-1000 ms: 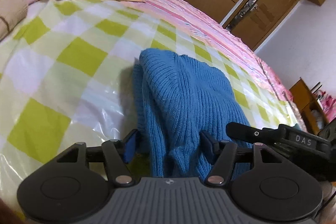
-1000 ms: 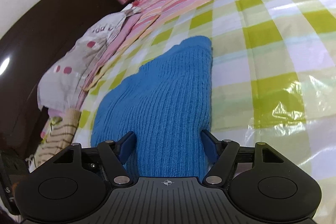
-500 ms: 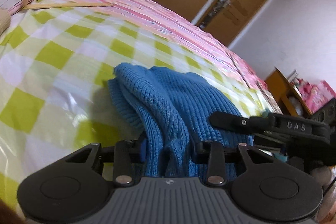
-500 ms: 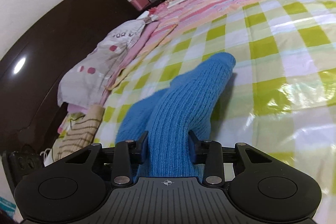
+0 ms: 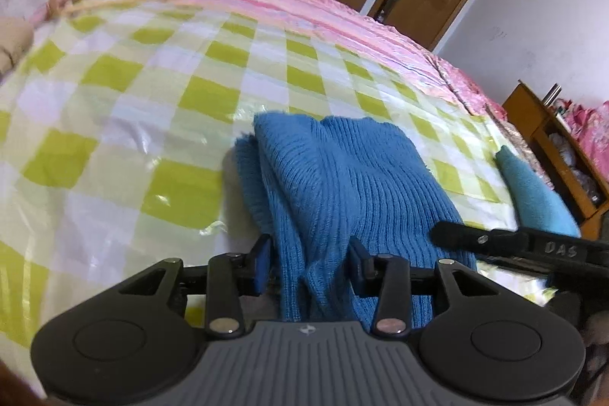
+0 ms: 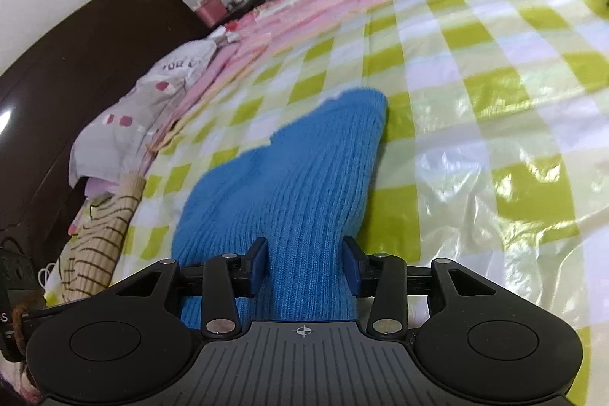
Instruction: Fold small clothes
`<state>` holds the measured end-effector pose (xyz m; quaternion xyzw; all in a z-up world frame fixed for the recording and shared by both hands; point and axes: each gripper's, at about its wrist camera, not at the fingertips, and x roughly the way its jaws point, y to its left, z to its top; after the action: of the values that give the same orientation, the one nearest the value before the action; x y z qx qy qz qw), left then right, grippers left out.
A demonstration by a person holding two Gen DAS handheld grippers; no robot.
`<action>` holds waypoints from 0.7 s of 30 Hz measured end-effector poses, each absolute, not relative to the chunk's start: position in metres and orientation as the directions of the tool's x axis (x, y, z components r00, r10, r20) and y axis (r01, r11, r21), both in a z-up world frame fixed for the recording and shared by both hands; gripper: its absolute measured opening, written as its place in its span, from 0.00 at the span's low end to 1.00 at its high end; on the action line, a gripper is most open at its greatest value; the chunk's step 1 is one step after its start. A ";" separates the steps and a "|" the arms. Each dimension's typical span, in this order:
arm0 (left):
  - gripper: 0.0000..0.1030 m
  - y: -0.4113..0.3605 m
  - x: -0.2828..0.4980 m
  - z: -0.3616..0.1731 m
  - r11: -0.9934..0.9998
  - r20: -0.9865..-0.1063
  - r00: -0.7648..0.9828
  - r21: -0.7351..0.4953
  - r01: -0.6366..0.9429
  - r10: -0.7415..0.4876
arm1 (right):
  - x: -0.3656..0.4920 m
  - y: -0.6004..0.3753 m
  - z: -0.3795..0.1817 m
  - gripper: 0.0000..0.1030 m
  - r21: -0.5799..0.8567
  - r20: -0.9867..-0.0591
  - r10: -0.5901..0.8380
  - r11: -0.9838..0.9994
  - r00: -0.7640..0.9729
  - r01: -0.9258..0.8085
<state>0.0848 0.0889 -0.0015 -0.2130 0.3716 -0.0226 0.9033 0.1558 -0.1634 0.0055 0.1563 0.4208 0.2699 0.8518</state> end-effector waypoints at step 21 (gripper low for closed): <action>0.45 0.057 0.085 0.014 0.984 -0.687 0.725 -0.100 -0.145 0.037 | 0.140 -0.146 0.018 0.21 0.330 -0.640 0.484 0.874 0.596 -0.355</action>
<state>0.0852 0.0569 0.0143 -0.0733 0.3673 0.0491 0.9259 0.1399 -0.1464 0.0183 0.0843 0.3823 0.2359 0.8894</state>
